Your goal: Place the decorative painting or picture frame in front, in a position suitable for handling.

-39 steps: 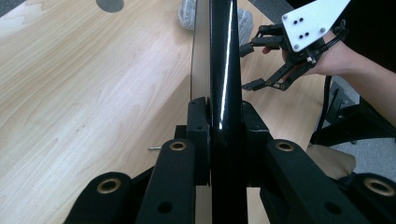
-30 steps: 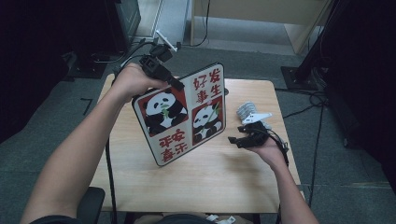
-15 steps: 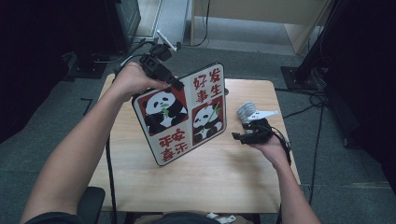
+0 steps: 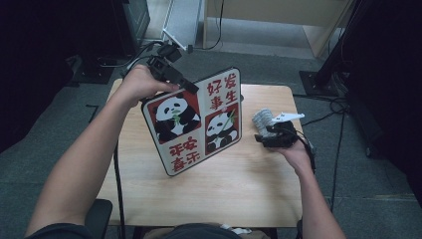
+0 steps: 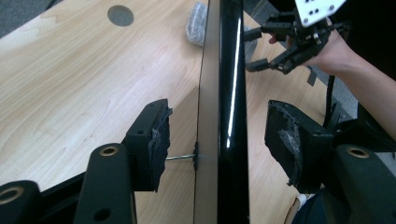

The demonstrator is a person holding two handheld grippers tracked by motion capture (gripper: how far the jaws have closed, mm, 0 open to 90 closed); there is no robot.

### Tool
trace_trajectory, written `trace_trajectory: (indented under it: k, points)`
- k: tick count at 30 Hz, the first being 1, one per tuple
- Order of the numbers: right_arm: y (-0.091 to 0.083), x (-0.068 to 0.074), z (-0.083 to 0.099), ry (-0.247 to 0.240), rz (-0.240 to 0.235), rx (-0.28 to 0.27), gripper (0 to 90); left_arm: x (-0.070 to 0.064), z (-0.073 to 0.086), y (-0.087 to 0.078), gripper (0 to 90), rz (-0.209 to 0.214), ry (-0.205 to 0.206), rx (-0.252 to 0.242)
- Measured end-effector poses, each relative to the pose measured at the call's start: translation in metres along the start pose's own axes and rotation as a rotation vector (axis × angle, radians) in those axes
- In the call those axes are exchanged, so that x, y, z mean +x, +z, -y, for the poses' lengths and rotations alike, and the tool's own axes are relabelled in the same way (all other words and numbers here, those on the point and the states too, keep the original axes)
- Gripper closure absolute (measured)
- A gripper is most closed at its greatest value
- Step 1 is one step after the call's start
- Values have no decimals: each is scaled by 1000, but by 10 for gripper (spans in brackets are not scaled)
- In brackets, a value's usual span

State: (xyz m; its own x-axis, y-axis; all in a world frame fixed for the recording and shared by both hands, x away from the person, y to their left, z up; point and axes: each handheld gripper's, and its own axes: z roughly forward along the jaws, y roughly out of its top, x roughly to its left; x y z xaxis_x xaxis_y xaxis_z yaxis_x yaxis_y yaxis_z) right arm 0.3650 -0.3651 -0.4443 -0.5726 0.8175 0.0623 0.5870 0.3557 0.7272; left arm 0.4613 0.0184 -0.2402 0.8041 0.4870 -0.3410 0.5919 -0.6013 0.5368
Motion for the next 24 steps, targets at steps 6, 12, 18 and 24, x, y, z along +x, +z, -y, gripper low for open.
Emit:
trace_trajectory:
  k: [6,12,18,24]
  points:
    - [-4,-17,-8,52,26,-50,344,-4,5,-11,389,-11,32,-23]
    - [4,-37,-8,75,68,-28,363,-3,18,-22,381,-9,30,-46]
    - [13,-51,-9,105,104,-22,373,3,34,-33,372,-15,19,-63]
    - [31,-61,-4,128,121,50,405,5,46,-41,367,-27,28,-63]
